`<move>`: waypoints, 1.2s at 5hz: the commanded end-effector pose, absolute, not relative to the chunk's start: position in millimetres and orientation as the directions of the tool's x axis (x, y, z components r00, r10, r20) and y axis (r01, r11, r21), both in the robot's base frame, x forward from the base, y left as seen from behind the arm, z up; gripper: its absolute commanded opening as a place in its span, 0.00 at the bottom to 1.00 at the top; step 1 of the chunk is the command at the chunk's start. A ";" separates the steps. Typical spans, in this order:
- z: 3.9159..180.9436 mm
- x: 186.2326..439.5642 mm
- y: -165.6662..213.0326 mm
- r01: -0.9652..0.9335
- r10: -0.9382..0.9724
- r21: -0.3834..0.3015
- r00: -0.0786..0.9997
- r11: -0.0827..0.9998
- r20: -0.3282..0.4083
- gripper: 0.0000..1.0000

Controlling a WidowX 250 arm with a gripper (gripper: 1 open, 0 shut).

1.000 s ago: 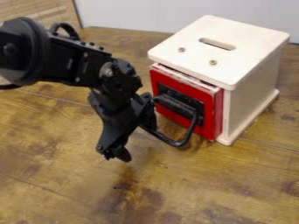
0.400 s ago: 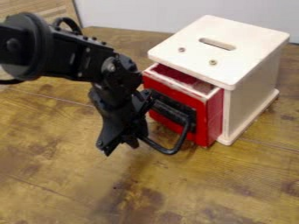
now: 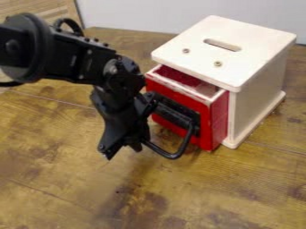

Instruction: Open the drawer

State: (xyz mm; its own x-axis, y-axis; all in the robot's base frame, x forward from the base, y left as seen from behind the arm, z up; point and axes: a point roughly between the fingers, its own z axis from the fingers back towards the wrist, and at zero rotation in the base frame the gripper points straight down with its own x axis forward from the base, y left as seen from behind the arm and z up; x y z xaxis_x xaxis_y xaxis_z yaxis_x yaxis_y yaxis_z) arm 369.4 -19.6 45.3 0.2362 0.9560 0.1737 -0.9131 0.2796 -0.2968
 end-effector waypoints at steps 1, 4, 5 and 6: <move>52.0 361.9 -4.7 -0.924 0.964 -0.297 0.194 0.242 0.182 0.00; 64.7 373.3 -8.3 -0.920 0.965 -0.303 0.210 0.250 0.157 1.00; 78.9 377.9 -7.7 -0.916 0.965 -0.310 0.220 0.254 0.142 1.00; 99.3 380.9 -7.9 -0.903 0.959 -0.327 0.247 0.280 0.137 1.00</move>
